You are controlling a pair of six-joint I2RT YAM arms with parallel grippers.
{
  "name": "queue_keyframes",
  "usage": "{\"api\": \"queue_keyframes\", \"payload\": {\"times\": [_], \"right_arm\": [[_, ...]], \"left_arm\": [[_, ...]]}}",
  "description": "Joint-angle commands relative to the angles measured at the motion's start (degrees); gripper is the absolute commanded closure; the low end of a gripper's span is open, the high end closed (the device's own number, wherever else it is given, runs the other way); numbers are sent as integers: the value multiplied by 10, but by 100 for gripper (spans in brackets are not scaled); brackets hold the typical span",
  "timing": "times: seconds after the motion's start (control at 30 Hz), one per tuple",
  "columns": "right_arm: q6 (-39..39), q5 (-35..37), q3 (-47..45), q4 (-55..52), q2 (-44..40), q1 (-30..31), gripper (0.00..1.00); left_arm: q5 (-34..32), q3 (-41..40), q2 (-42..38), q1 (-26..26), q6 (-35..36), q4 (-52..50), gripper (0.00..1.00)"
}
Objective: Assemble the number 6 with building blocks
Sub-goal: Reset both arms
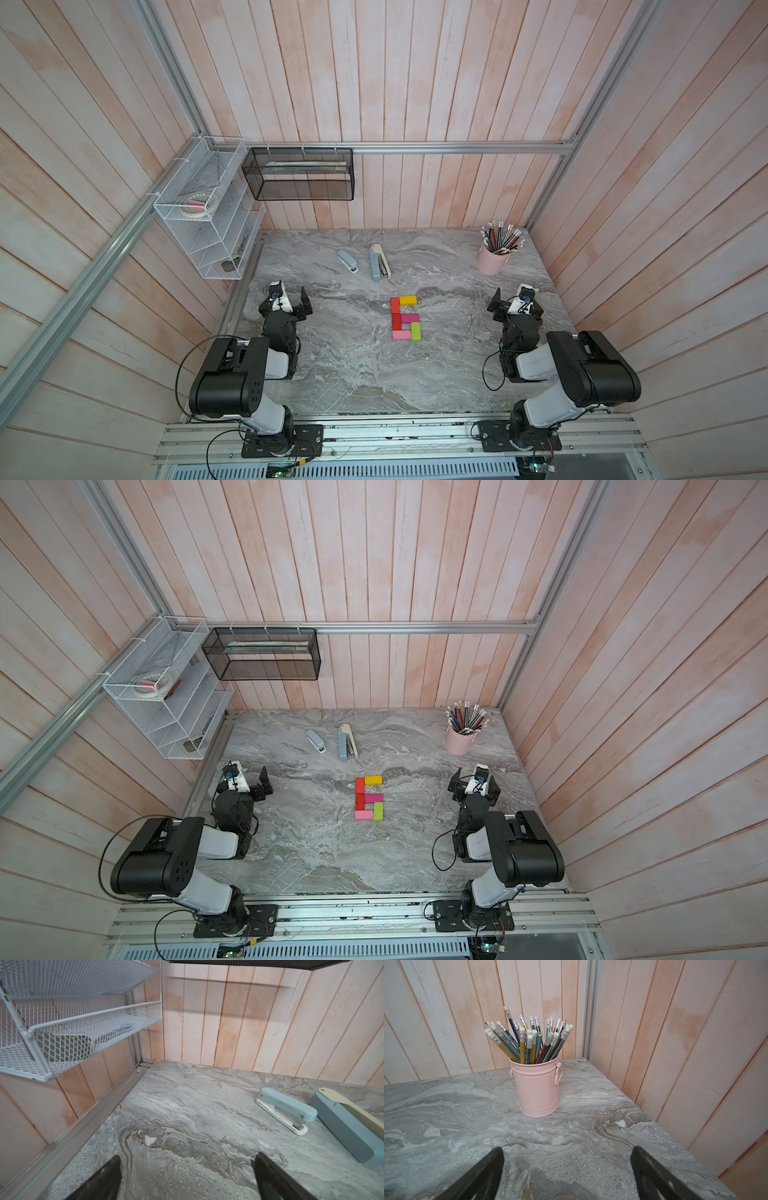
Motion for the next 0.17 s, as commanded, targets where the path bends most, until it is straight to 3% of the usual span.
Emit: {"api": "queue_keyframes", "payload": {"times": [0.0,0.13], "right_arm": [[-1,-3,8,3,4,-3,2],[2,-17,13,-10,2,-9,2]], "left_arm": [[3,3,5,-1,0,16,0],[3,3,5,-1,0,15,0]]}}
